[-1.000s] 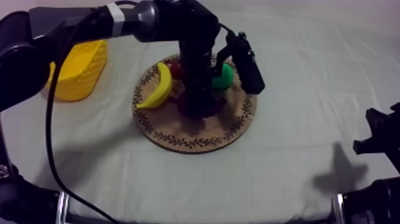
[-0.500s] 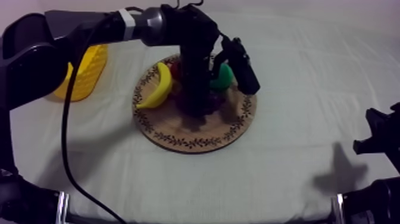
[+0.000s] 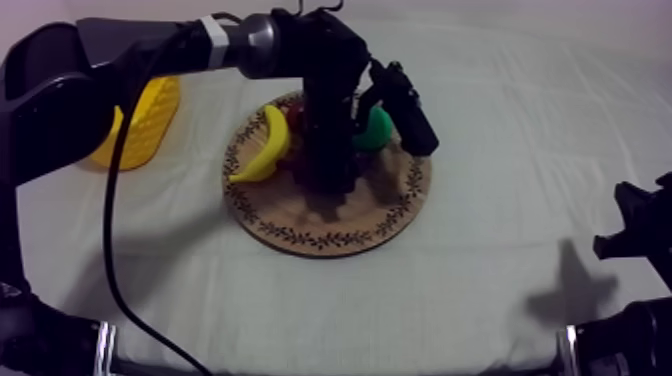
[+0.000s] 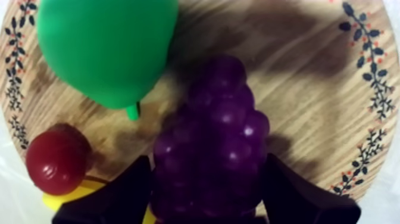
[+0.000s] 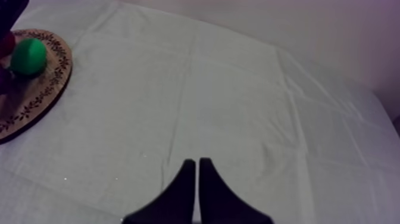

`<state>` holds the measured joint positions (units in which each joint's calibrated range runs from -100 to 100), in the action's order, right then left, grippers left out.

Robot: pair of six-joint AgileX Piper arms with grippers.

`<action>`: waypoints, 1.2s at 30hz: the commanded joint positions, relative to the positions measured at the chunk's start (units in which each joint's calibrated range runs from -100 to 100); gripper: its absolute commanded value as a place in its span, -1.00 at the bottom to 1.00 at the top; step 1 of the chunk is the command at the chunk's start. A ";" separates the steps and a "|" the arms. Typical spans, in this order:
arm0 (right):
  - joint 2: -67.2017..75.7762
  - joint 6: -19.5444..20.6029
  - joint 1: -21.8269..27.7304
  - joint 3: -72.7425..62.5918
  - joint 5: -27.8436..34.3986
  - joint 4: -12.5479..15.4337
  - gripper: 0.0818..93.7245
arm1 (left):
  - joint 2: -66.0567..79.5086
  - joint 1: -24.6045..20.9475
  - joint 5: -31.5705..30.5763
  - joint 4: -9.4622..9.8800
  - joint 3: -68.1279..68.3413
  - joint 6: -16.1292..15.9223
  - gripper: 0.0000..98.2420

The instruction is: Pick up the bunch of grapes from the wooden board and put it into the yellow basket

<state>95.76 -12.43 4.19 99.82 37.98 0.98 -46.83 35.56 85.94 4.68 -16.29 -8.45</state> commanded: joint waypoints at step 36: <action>0.00 0.00 0.02 -0.04 0.00 -0.03 -0.99 | 25.13 2.16 6.80 0.87 4.67 2.13 0.19</action>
<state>95.76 -12.43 4.19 99.82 37.98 0.98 -21.83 38.33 92.75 5.53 -11.57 -6.24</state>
